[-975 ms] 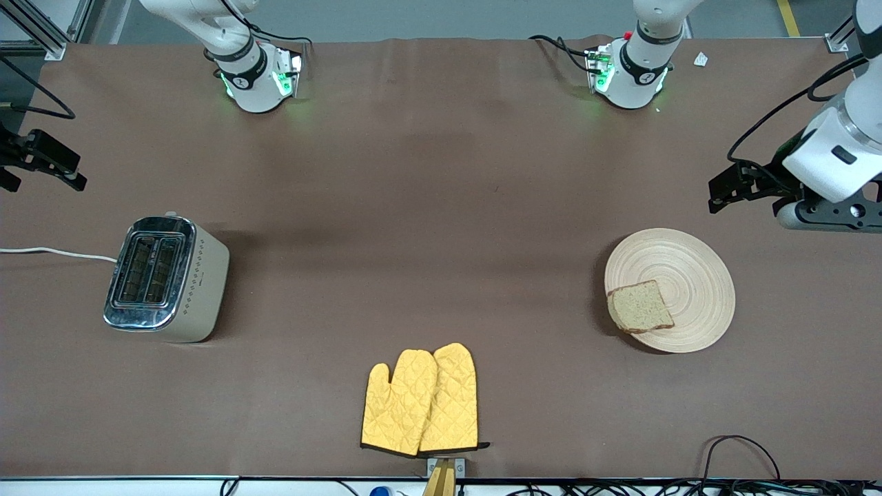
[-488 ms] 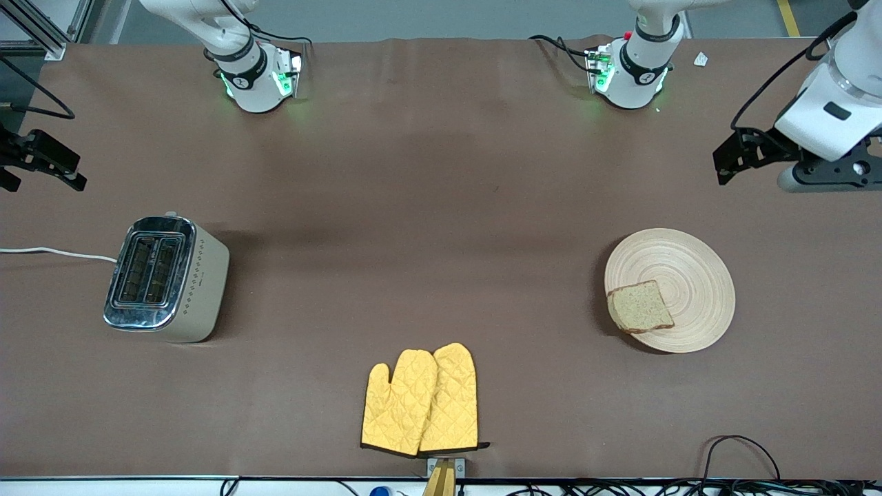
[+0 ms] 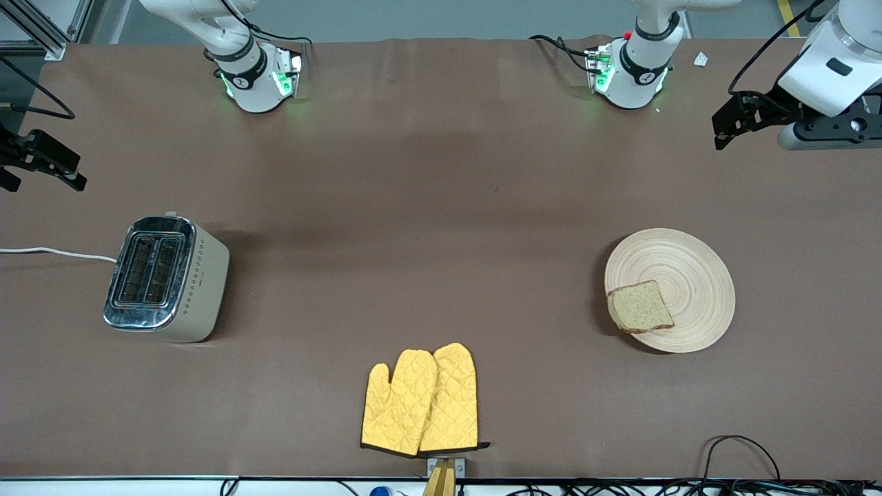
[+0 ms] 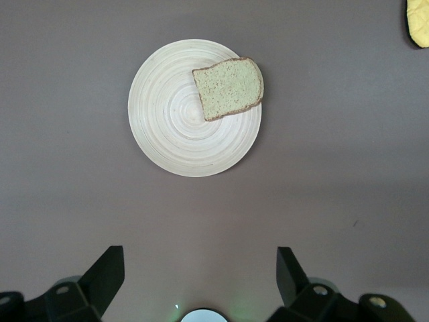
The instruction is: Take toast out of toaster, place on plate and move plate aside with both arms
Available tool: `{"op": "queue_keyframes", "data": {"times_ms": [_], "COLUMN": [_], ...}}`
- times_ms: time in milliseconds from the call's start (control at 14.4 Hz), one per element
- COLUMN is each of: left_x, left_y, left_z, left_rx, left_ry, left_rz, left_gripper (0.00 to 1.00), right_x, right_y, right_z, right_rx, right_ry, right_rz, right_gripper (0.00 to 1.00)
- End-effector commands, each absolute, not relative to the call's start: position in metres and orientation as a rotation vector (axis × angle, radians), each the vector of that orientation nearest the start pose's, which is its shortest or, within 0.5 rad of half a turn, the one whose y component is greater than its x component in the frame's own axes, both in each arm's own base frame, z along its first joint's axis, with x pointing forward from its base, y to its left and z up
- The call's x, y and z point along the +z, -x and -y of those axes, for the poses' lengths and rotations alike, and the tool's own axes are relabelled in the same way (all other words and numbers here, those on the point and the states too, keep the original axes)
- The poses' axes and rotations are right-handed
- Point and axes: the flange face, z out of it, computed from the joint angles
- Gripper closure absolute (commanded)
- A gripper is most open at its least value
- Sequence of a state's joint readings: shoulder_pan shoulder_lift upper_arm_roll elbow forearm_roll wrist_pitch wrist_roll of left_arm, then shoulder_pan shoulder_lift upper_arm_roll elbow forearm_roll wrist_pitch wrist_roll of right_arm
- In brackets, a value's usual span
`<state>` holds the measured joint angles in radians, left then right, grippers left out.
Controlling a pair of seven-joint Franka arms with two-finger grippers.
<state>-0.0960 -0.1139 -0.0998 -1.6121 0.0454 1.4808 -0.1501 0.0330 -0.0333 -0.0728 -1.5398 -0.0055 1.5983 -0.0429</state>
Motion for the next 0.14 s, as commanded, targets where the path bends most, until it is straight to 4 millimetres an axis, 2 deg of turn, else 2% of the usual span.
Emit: {"op": "queue_keyframes", "data": {"times_ms": [0, 70], "left_x": [0.6595, 0.6622], "left_y": [-0.5008, -0.5016], "left_z": [0.0964, 0.0980], "left_rx": [-0.015, -0.025], "left_ry": [3.088, 3.087], "left_rz": [-0.077, -0.079], "left_gripper": [0.00, 0.00], "right_x": [0.6624, 0.6617], "right_y": [-0.5411, -0.5411], "right_z": [0.0230, 0.0230], "right_rx": [-0.152, -0.149], "right_ry": [3.141, 3.141], "right_rz": [-0.017, -0.017], "right_gripper": [0.00, 0.00]}}
